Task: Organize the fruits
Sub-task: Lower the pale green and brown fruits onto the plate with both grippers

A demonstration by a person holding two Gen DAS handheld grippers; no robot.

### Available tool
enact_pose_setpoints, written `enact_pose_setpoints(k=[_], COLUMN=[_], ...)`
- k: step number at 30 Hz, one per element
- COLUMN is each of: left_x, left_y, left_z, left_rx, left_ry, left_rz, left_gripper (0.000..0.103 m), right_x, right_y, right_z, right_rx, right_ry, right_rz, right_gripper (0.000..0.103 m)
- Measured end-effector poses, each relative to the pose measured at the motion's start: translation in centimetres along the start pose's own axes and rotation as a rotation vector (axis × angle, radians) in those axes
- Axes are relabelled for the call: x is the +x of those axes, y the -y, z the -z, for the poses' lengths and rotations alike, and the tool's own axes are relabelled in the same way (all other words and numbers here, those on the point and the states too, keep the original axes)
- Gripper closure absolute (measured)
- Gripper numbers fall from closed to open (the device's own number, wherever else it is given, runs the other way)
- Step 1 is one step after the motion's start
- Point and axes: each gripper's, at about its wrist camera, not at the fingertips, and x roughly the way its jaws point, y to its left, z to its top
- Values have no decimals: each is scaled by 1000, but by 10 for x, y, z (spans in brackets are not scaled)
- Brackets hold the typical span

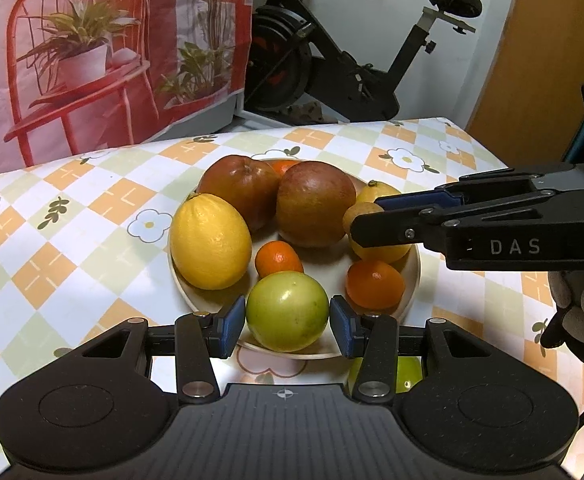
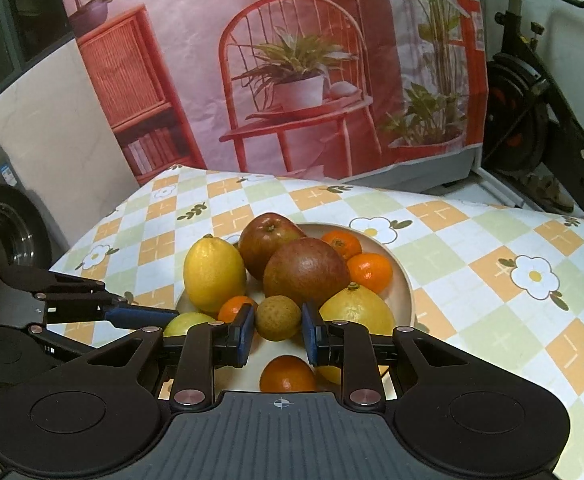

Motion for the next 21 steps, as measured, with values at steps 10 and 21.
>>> enact_pose_setpoints(k=[10, 21], left_x=[-15, -27], left_y=[-13, -27], left_z=[-1, -6], left_rx=[-59, -140], left_ry=[46, 108], left_rz=[0, -36], left_gripper=[54, 54], right_x=[6, 11], right_y=[2, -1], right_z=[3, 3], right_rx=[12, 9], right_ry=[-23, -38], right_rz=[-6, -3], right_gripper=[80, 80])
